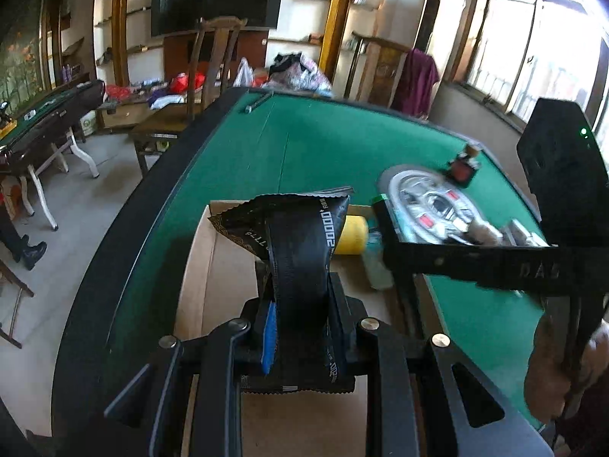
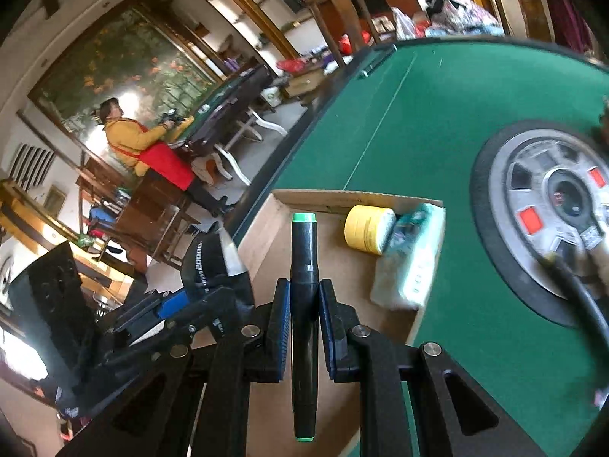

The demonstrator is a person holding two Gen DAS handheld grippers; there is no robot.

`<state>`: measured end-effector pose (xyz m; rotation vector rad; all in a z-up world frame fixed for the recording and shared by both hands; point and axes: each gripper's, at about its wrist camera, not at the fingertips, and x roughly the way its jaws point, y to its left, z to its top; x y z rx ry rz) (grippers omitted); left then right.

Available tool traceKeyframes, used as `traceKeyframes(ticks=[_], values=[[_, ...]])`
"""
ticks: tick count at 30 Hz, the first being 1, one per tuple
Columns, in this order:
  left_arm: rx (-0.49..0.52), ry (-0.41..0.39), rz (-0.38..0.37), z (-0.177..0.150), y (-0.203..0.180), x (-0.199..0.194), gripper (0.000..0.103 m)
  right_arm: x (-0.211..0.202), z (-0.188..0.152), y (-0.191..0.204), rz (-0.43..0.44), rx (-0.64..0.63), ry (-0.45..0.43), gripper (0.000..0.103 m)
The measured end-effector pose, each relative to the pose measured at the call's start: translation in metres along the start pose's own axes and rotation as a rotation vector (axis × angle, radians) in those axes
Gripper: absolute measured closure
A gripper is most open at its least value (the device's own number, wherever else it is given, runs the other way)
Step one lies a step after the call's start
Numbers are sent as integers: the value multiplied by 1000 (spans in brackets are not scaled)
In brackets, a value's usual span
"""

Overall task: Organize objects
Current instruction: 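Carry the black pouch to the tray with left while right grasps a black marker, then release the pouch and the marker into the tray from both grippers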

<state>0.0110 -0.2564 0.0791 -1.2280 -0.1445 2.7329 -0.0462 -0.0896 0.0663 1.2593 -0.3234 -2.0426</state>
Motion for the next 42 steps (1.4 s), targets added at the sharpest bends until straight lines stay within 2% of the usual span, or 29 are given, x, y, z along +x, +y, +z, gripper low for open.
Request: traceKeyframes(ticks=[6, 13, 16, 20, 24, 29, 32, 35, 38, 42], values=[[-67, 69, 13, 9, 21, 36, 81, 42, 18, -4, -47, 34, 40, 86], [-118, 93, 11, 6, 32, 55, 81, 60, 27, -14, -93, 41, 57, 86], [-125, 94, 17, 5, 34, 57, 76, 63, 26, -16, -99, 40, 65, 86], [-119, 76, 44, 6, 33, 53, 41, 64, 24, -16, -108, 24, 71, 85], [-102, 35, 77, 6, 25, 39, 23, 57, 24, -12, -115, 6, 54, 82], [-71, -5, 139, 6, 7, 12, 20, 28, 19, -2, -141, -31, -12, 51], [-28, -58, 192, 5, -12, -13, 16, 1, 12, 7, -182, -80, -78, 35], [-4, -108, 215, 2, -30, -33, 12, -30, 1, 11, -223, -109, -146, 22], [12, -144, 220, 0, -46, -51, 9, -59, -14, 8, -248, -106, -202, 16], [46, -175, 232, -1, -71, -67, 8, -83, -28, 1, -268, -84, -225, 14]])
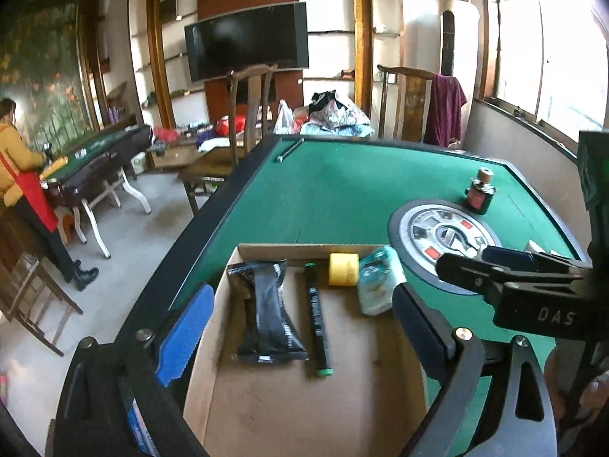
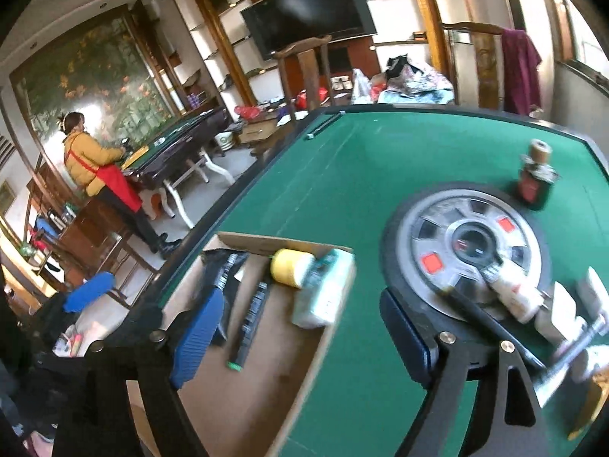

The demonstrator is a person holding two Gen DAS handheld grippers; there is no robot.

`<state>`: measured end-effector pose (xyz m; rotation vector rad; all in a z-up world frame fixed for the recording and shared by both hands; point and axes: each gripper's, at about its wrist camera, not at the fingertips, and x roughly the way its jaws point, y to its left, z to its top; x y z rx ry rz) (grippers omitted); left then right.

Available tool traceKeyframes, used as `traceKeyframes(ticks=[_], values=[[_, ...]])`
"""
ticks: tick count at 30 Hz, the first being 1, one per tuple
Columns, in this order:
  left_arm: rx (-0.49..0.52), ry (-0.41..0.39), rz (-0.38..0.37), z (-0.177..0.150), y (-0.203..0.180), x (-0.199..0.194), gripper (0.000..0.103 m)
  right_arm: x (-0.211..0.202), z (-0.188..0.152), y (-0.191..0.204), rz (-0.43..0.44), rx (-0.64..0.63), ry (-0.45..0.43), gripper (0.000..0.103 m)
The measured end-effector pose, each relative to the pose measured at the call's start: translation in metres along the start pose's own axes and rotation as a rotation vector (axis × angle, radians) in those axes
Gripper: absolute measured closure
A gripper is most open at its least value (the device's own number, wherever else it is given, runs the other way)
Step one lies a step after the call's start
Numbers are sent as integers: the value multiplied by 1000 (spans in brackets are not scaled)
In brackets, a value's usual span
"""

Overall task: Organize objects
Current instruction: 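Move both grippers from the tray back over the pile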

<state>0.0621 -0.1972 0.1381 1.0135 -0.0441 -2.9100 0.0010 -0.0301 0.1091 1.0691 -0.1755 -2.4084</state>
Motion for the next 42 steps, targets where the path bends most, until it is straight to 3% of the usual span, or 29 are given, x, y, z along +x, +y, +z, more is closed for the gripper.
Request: traceKeyframes(ticks=[10, 17, 26, 33, 37, 42], values=[[73, -9, -38, -3, -51, -20, 7, -62, -24, -89, -90, 150, -71, 12], [102, 69, -146, -8, -93, -4, 7, -101, -39, -159, -161, 284, -145, 11], [45, 201, -271, -5, -142, 45, 7, -133, -46, -236, -382, 338, -261, 11], [-95, 279, -311, 13, -178, 116, 7, -137, -57, -273, -350, 441, -259, 11], [6, 265, -253, 13, -209, 147, 7, -140, -57, -275, -324, 464, -275, 11], [62, 348, -347, 4, -223, 175, 7, -137, -58, -277, -297, 476, -263, 10]])
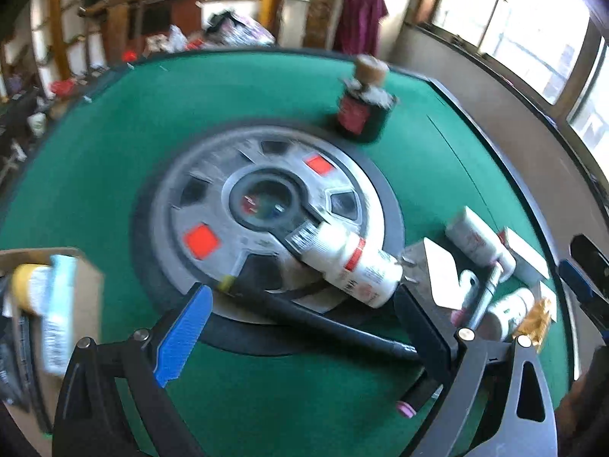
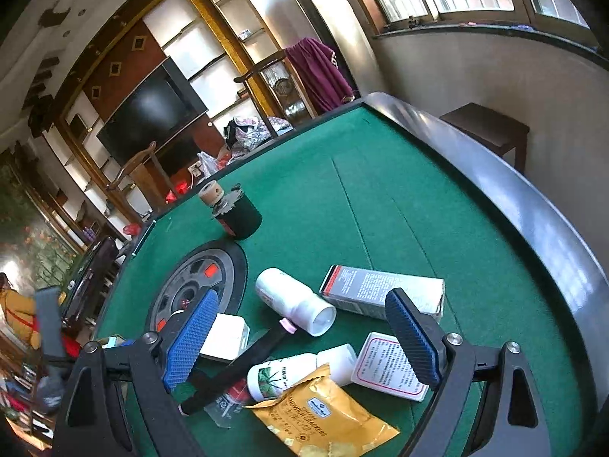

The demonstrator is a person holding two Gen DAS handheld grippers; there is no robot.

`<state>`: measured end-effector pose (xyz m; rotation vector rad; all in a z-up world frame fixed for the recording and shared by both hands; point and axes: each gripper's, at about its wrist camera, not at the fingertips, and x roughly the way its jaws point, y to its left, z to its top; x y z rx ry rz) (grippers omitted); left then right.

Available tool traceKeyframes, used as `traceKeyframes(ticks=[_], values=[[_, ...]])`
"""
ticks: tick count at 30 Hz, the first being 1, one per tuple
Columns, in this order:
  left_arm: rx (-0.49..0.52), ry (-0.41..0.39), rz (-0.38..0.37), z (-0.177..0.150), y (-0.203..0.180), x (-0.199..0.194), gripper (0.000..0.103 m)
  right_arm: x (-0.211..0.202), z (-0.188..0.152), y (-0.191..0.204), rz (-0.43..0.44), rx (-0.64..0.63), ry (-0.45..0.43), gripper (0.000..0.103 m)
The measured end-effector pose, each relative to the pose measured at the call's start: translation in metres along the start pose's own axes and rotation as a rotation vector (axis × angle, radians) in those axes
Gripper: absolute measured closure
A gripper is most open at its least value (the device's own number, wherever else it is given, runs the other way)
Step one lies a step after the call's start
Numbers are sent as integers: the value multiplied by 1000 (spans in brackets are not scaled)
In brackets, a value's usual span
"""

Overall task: Organize objects
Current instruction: 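Move both grippers from the tray back over the pile, then grasp the black yellow-capped marker with the left gripper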

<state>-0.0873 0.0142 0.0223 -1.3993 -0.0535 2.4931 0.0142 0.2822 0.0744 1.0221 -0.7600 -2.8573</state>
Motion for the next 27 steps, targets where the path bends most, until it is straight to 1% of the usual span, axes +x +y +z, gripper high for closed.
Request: traceKeyframes(ticks=[4, 7, 9, 11, 12, 13, 14, 15, 16, 18, 19, 21, 22, 23, 25, 27], values=[[28, 59, -65, -7, 0, 11, 7, 6, -2, -1, 6, 14, 23, 10], [89, 85, -38, -17, -5, 10, 7, 9, -4, -1, 9, 22, 38, 10], [152, 107, -39, -25, -12, 7, 7, 10, -5, 0, 1, 19, 42, 10], [234, 147, 2, -38, -20, 4, 7, 13, -7, 0, -3, 19, 49, 10], [265, 152, 21, -43, -23, 3, 7, 14, -8, 1, -4, 20, 52, 10], [293, 160, 31, -49, -26, 0, 7, 15, -9, 0, -6, 21, 58, 10], [294, 166, 26, -53, -26, -4, 7, 16, -9, 0, -6, 24, 63, 10], [285, 169, 22, -55, -25, -7, 7, 18, -10, 0, -4, 29, 71, 10], [269, 150, 19, -56, -23, -15, 7, 18, -10, 0, -3, 30, 71, 10], [285, 88, 5, -55, -23, -28, 7, 17, -10, 0, -7, 29, 64, 9], [319, 58, 5, -54, -25, -34, 7, 17, -10, -1, -5, 33, 64, 9], [439, 8, 50, -49, -35, -36, 7, 17, -11, -2, -2, 42, 66, 9], [489, 2, 51, -47, -40, -34, 7, 17, -11, -3, -2, 45, 65, 9], [563, -1, 53, -44, -47, -28, 7, 16, -11, -3, -3, 46, 63, 9], [671, -15, 80, -43, -58, -17, 7, 16, -10, -4, -2, 49, 63, 9], [750, 5, 90, -35, -61, -3, 7, 16, -11, -4, -5, 48, 61, 9]])
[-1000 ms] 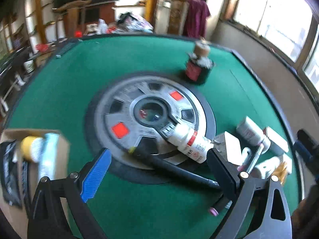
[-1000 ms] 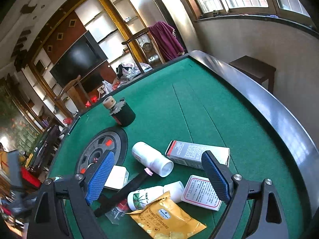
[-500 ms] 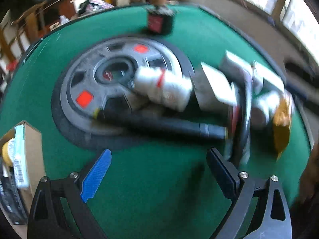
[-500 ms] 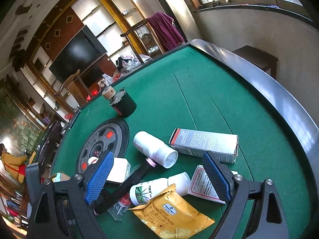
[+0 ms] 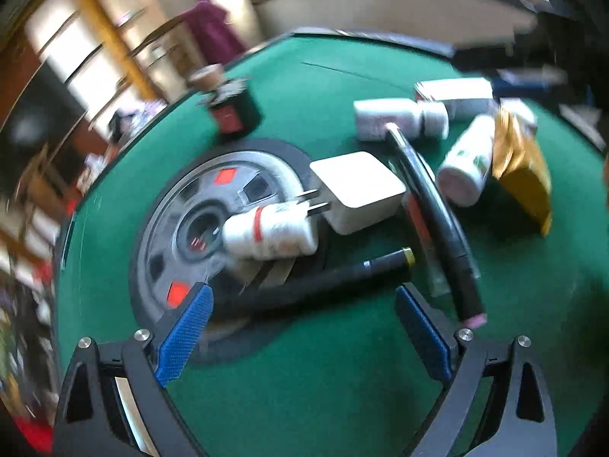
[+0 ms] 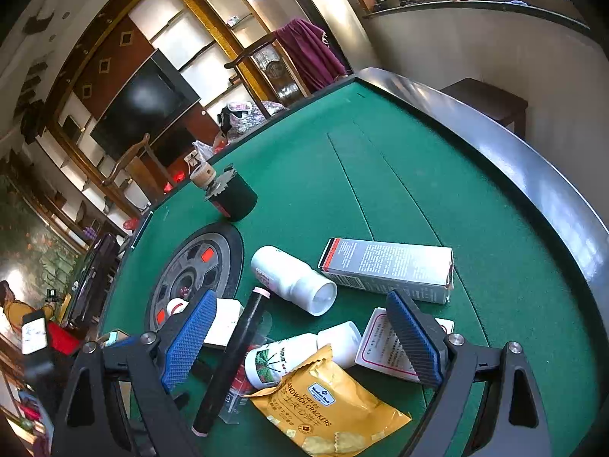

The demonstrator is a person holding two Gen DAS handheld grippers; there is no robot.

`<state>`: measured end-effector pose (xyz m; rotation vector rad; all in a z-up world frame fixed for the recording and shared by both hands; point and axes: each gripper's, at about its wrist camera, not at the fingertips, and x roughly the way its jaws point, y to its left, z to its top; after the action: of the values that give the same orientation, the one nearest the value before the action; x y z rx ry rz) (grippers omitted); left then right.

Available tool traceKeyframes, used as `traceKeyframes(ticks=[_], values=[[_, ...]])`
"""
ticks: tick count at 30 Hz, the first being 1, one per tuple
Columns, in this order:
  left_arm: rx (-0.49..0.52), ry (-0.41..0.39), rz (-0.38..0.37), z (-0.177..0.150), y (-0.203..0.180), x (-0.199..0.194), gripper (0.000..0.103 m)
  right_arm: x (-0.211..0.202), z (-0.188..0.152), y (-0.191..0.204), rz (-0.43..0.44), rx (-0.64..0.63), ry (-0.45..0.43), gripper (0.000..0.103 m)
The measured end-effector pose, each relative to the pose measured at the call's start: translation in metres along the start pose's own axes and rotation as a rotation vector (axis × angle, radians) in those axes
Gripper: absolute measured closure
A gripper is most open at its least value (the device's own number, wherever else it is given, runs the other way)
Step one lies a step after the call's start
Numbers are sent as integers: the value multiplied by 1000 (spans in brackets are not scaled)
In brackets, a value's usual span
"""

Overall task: Organize objects
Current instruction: 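Grasp the black yellow-capped marker with the left gripper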

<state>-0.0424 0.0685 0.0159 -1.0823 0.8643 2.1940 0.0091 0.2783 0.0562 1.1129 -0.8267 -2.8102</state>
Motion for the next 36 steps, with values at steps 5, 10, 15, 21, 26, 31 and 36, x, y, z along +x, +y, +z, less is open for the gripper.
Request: traceKeyframes(ticks=[5, 10, 15, 21, 26, 31, 36], values=[[-88, 95, -151, 10, 16, 19, 8, 1, 1, 2, -8, -11, 3, 9], [-38, 128, -281, -3, 1, 4, 40, 3, 0, 8, -6, -30, 13, 9], [28, 123, -283, -11, -9, -15, 56, 4, -2, 11, -15, -50, 15, 9], [-236, 85, -200, -3, 40, -10, 25, 4, -1, 11, -18, -41, 8, 9], [-699, 133, -142, -9, 73, 19, 16, 6, -3, 16, -33, -64, 10, 8], [-670, 128, 63, -2, 50, 25, 6, 7, -4, 19, -36, -73, 9, 8], [-590, 128, 43, -14, 50, 15, 16, 6, -4, 16, -28, -57, 7, 8]])
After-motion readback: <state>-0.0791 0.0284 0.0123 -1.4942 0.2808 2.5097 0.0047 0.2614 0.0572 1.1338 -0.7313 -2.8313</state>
